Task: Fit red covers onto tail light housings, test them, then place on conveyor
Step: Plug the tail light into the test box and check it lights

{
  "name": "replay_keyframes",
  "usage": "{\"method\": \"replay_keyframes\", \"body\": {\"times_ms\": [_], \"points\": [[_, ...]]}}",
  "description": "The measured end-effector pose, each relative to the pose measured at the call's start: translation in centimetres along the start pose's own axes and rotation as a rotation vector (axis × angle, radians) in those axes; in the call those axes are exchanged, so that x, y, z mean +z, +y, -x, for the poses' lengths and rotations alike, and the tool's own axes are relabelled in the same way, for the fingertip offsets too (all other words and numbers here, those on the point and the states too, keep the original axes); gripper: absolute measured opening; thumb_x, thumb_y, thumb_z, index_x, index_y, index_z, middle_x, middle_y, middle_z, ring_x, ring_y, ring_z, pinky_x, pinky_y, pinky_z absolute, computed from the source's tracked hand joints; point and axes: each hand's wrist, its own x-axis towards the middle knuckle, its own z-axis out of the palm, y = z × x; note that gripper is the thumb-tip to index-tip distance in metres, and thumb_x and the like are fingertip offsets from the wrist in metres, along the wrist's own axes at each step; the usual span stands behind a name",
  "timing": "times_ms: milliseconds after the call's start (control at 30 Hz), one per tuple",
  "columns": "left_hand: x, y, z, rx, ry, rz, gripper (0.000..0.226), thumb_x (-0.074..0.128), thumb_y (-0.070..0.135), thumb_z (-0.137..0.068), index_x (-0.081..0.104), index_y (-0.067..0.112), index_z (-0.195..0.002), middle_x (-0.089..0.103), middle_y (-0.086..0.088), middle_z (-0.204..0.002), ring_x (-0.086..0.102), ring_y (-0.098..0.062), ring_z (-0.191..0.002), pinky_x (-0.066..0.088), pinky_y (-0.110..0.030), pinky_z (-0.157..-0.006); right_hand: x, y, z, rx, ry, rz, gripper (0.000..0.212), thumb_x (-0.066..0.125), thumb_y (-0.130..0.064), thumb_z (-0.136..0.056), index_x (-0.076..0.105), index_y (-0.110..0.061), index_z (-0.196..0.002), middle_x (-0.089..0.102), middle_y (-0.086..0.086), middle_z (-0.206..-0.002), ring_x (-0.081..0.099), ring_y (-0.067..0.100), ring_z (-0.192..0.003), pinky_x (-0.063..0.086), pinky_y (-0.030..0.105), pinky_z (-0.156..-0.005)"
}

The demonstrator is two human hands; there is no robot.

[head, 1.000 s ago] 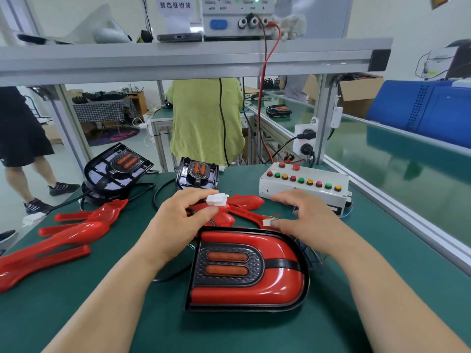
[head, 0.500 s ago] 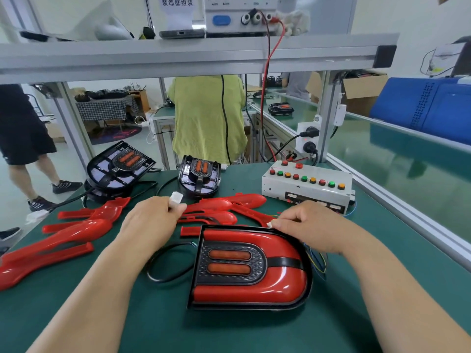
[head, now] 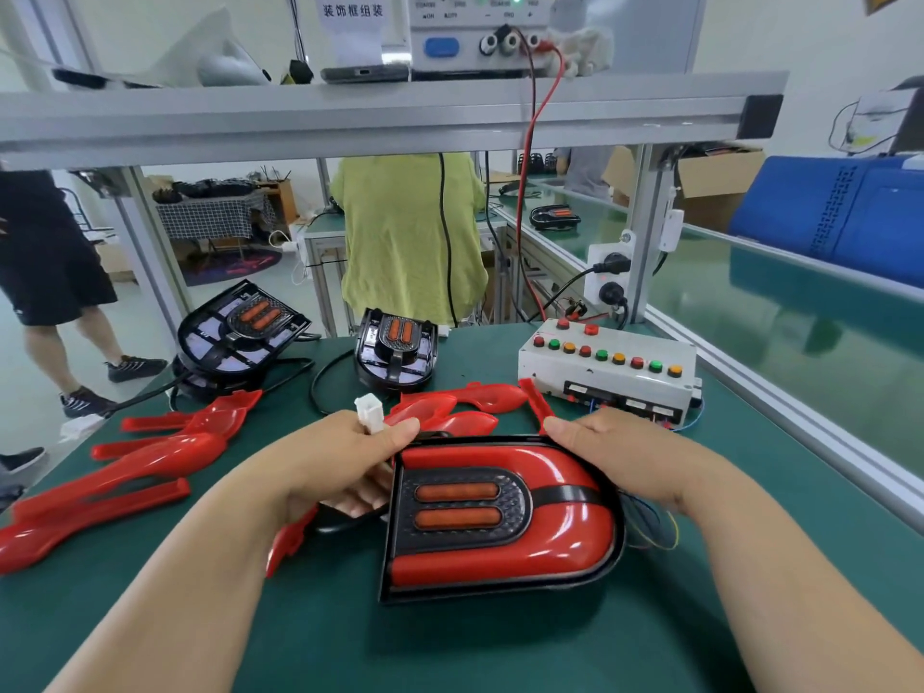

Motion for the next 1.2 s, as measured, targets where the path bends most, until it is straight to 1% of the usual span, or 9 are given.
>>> {"method": "replay_keyframes", "body": {"times_ms": [267,400,500,567,667,767,833,1033,1200], "points": [[-0.5,0.8,1.1,0.215,-0.075,0.175,0.047,0.059,0.052,-0.087,0.075,0.009,-0.089,0.072,-0.019,-0.080,0.053,-0.021,-0.061,0.040,-0.026,-0.051,-0.2,-0.2,0.0,-0.048,0.101,-0.392,0.042,0.056,-0.062,-0.088,0.079,-0.028,-0.086,0.078,0.002,-0.089,0.076,0.021,-0.081,0.058,0.042,-0.089],[-0.2,1.3,1.0,0.286,0.052,0.279,0.046,0.051,0.034,-0.099,0.067,-0.009,-0.102,0.067,-0.036,-0.103,0.061,-0.037,-0.087,0.049,-0.058,-0.085,0.1,-0.7,-0.1,-0.087,0.148,-0.484,0.047,0.047,-0.065,-0.093,0.078,-0.032,-0.086,0.078,0.003,-0.087,0.075,0.021,-0.078,0.056,0.037,-0.081],[-0.5,1.7,0.8,0.277,0.136,0.441,0.046,0.048,0.034,-0.100,0.067,-0.005,-0.113,0.068,-0.031,-0.112,0.066,-0.044,-0.104,0.048,-0.059,-0.098,0.3,-0.8,-0.8,-0.090,0.335,-0.652,0.057,0.035,-0.061,-0.100,0.077,-0.029,-0.078,0.074,-0.002,-0.077,0.067,0.017,-0.073,0.049,0.035,-0.077],[-0.5,2.0,0.4,0.256,0.207,0.646,0.049,0.046,0.036,-0.101,0.061,-0.004,-0.124,0.064,-0.027,-0.123,0.062,-0.043,-0.113,0.053,-0.053,-0.095,0.3,-0.6,-1.4,-0.134,0.615,-0.606,0.049,0.038,-0.056,-0.099,0.076,-0.036,-0.076,0.073,-0.014,-0.080,0.063,0.010,-0.077,0.046,0.035,-0.077],[-0.2,2.7,-0.2,0.275,0.272,0.846,0.035,0.045,0.035,-0.101,0.072,0.016,-0.092,0.074,-0.010,-0.096,0.067,-0.026,-0.087,0.060,-0.031,-0.063,1.0,-1.0,-1.4,-0.268,0.802,-0.565,0.037,0.042,-0.063,-0.085,0.072,-0.043,-0.087,0.071,-0.015,-0.095,0.066,0.004,-0.092,0.053,0.032,-0.085],[1.0,3.1,-0.8,0.249,0.208,1.008,0.049,0.047,0.037,-0.099,0.071,0.021,-0.059,0.065,0.005,-0.058,0.060,-0.009,-0.048,0.051,-0.018,-0.046,3.3,-2.1,-1.6,-0.246,0.576,-0.677,0.038,0.049,-0.062,-0.087,0.069,-0.036,-0.107,0.069,-0.002,-0.109,0.066,0.024,-0.110,0.052,0.045,-0.101],[2.1,3.0,-1.2,0.224,0.134,1.112,0.058,0.043,0.034,-0.101,0.069,0.020,-0.051,0.058,0.006,-0.052,0.054,-0.006,-0.043,0.050,-0.017,-0.049,4.6,-3.0,-1.9,-0.205,0.416,-0.744,0.039,0.052,-0.058,-0.095,0.066,-0.024,-0.109,0.065,0.005,-0.126,0.064,0.015,-0.114,0.047,0.041,-0.107],[4.2,4.1,-0.8,0.321,0.071,1.177,0.066,0.034,0.041,-0.104,0.075,0.015,-0.059,0.065,0.001,-0.058,0.058,-0.007,-0.046,0.051,-0.018,-0.050,4.7,-5.2,-1.1,-0.113,-0.232,-1.053,0.102,0.036,-0.082,-0.075,0.050,-0.001,-0.135,0.071,0.011,-0.109,0.070,0.024,-0.096,0.056,0.040,-0.079],[4.1,3.6,-1.6,0.434,0.408,1.158,0.032,0.046,0.043,-0.102,0.063,0.018,-0.091,0.070,0.000,-0.074,0.070,-0.011,-0.069,0.059,-0.028,-0.066,2.3,-5.0,-0.6,-0.134,-0.043,-1.437,0.101,0.047,-0.079,-0.066,0.054,-0.002,-0.130,0.065,0.021,-0.123,0.069,0.026,-0.101,0.061,0.042,-0.075]]}}
